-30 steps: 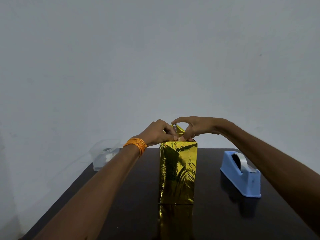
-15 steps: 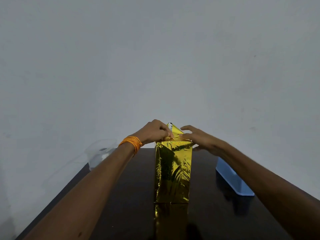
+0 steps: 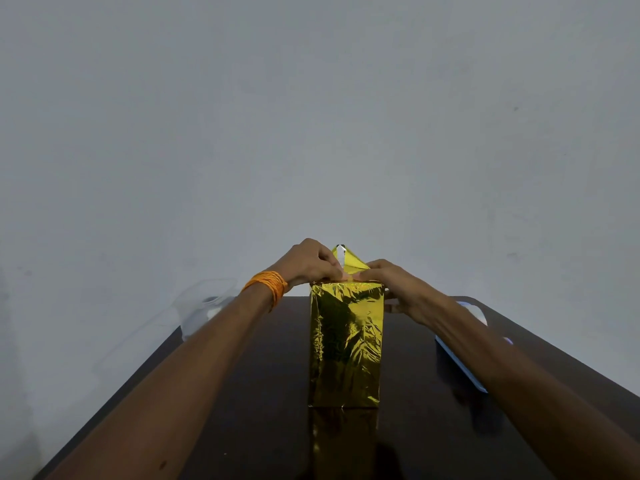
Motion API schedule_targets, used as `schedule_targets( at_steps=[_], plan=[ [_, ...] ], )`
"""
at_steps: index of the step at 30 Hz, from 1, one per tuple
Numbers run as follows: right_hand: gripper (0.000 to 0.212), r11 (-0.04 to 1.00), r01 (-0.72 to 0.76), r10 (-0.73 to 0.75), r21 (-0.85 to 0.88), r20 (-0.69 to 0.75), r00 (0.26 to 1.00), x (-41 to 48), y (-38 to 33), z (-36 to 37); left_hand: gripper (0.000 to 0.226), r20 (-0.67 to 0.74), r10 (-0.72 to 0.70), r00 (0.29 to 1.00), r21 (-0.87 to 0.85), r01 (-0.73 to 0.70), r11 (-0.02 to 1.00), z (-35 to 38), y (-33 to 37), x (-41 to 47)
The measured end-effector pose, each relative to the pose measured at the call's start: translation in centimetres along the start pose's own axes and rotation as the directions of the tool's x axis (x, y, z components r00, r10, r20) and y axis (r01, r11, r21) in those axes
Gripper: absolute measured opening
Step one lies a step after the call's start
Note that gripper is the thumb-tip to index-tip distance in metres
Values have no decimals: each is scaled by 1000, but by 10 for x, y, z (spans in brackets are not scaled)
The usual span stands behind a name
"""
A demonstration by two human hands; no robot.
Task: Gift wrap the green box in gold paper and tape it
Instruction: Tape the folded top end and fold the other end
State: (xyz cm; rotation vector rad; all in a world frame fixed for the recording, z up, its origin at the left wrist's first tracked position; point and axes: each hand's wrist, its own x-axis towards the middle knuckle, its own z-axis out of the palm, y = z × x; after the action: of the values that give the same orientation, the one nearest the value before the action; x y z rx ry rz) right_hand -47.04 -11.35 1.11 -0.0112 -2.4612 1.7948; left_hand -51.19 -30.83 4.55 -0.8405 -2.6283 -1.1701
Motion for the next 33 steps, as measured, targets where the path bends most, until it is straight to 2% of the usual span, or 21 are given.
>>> schedule_targets(
  at_steps=[2, 4, 9, 14, 19, 22, 26, 29, 31, 33],
  plan=[
    [14, 999, 5, -4, 50, -29, 1000, -1, -2, 3, 14, -16, -4, 1000, 7, 4, 1000, 1, 1, -1],
    [10, 996, 14, -8, 93, -60, 998, -1, 0, 6, 14, -14, -1, 1000, 17, 1, 1000, 3, 2, -1],
    [30, 992, 19, -10, 127, -73, 997, -4, 7, 7, 13, -16, -25, 1000, 10, 25, 1000, 1, 4, -4],
    [32, 980, 53, -34, 190, -104, 994, -7, 12, 7, 12, -31, -17, 999, 54, 19, 998, 6, 9, -6],
    [40, 931, 32, 1, 365, -89, 996, -15, 24, -13, 12, -73, 13, 997, 87, -6, 996, 6, 11, -12],
    [36, 965, 71, -15, 252, -218, 976, -25, 32, -39, 11, -175, 106, 979, 203, -69, 977, 7, 14, -17],
    [29, 989, 141, -108, 54, -399, 911, -41, 46, -76, 6, -372, 288, 882, 371, -143, 918, 16, 32, -22],
    [20, 988, 113, -152, -107, -520, 841, -49, 56, -103, 6, -435, 378, 817, 364, -224, 904, 28, 59, -21],
    [21, 980, 53, -151, -193, -539, 829, -56, 63, -119, 7, -422, 391, 818, 317, -271, 909, 44, 80, -19],
    [32, 973, -16, -119, -232, -555, 823, -61, 74, -133, 7, -377, 386, 842, 267, -301, 916, 69, 96, -15]
  ],
)
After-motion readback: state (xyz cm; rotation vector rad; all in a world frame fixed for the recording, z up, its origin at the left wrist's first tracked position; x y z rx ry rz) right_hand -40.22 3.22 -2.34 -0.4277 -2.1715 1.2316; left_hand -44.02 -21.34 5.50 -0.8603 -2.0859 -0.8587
